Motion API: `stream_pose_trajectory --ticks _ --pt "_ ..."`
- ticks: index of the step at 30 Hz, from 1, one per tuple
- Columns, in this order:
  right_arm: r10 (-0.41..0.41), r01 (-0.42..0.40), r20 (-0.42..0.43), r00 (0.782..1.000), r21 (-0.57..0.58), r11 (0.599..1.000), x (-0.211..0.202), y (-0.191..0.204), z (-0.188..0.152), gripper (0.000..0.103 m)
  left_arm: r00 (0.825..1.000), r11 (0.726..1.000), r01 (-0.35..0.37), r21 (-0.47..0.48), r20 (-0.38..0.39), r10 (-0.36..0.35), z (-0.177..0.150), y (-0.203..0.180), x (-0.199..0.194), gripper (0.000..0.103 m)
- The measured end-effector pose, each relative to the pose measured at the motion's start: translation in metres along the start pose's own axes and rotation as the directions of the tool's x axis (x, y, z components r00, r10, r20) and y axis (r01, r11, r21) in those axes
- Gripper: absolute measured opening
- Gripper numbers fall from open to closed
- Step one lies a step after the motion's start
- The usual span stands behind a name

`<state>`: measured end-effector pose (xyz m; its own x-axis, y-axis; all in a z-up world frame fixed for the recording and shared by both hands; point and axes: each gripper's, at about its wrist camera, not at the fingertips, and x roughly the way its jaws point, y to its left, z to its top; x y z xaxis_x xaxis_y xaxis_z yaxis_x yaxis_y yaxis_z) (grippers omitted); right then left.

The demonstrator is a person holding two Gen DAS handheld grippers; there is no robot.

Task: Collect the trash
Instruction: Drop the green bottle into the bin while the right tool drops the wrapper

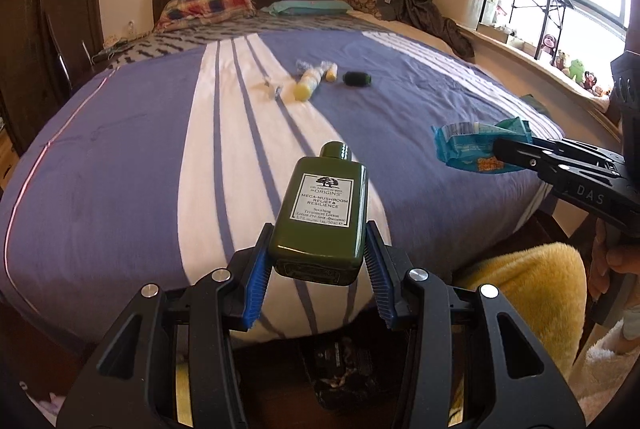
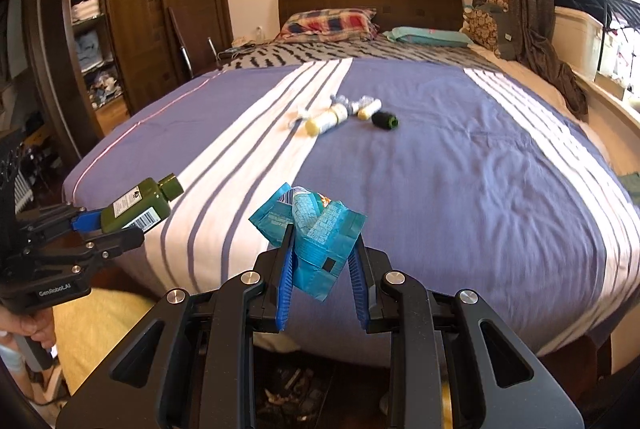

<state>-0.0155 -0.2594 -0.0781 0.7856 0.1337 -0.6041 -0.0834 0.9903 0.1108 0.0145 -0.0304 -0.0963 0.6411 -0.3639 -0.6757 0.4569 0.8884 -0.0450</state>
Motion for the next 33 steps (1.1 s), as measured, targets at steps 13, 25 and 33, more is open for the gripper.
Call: stream_pose_trajectory --ticks 13,25,33 --pt "0.035 -0.035 -0.263 0.964 0.006 0.999 0.048 0.02 -0.092 0.026 0.953 0.996 0.046 -0.075 -0.295 -0.066 -0.107 0.004 0.061 0.042" --pt "0.073 -0.036 -0.472 0.879 0.085 0.996 0.114 0.018 -0.158 0.026 0.875 0.989 0.071 -0.131 -0.467 -0.125 -0.151 -0.007 0.141 0.042" --pt "0.109 -0.038 -0.545 0.832 0.14 0.989 0.15 0.02 -0.18 0.026 0.833 0.985 0.042 -0.17 -0.538 -0.128 -0.174 -0.006 0.172 0.042"
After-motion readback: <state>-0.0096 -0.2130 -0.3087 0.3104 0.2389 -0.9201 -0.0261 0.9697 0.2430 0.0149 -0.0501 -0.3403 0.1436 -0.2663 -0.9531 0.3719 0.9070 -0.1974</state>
